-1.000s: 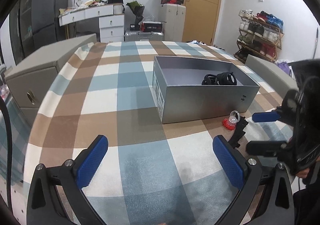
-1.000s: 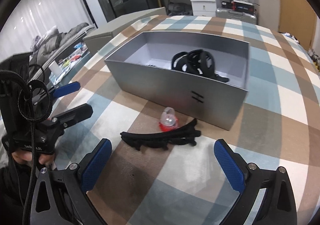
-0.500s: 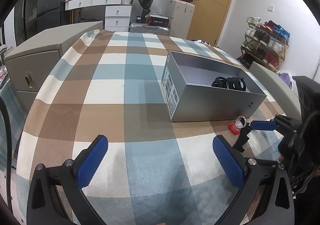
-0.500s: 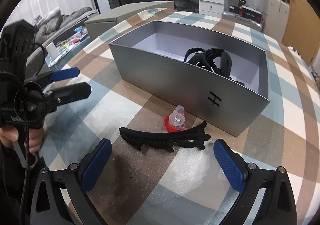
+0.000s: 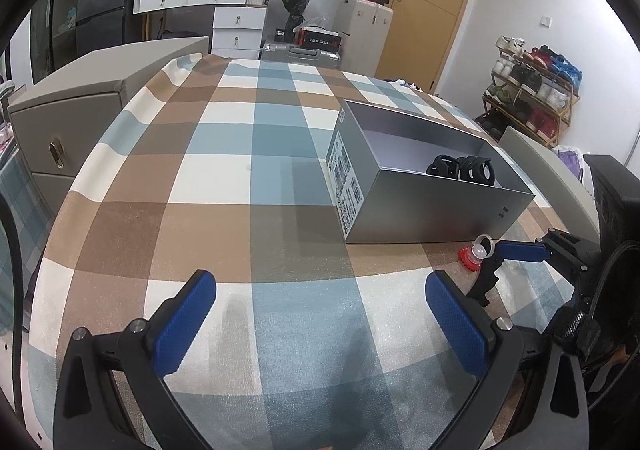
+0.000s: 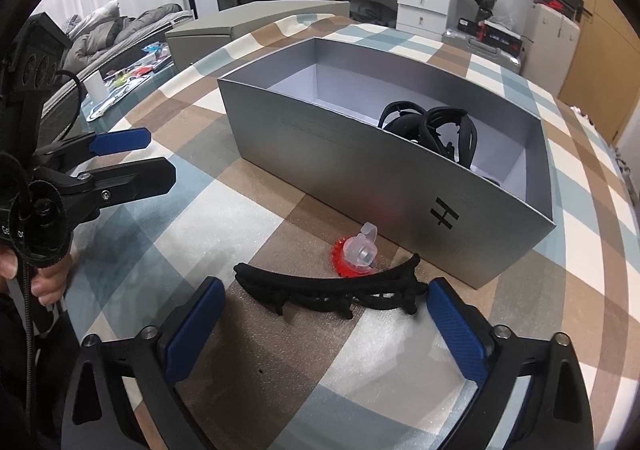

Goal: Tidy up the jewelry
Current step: 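Grasp the long black claw hair clip with the right gripper and lift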

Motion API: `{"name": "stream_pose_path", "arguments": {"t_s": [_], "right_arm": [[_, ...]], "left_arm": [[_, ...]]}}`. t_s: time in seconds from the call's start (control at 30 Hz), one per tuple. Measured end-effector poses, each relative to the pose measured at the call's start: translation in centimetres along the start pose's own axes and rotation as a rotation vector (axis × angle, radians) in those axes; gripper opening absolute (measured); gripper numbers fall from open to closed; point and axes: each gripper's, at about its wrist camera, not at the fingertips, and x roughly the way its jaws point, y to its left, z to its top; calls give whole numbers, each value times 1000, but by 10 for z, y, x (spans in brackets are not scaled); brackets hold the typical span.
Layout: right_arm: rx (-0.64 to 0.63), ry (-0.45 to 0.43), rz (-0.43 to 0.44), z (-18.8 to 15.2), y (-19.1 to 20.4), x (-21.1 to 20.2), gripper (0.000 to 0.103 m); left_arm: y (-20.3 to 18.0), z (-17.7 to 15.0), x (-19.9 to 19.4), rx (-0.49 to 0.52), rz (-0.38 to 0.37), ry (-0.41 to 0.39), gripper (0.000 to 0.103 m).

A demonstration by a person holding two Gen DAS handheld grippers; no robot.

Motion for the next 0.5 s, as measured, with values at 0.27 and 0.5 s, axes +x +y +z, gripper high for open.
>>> {"name": "stream_pose_path", "arguments": {"t_s": [0.27, 0.5], "right_arm": [[-6, -16, -1, -3, -3, -4, 86], [22, -46, 17, -12, -10, -17, 86]], "left_arm": [[-4, 0, 0, 28, 4, -5, 102], [-5, 0, 0, 39, 6, -6, 102]]}}
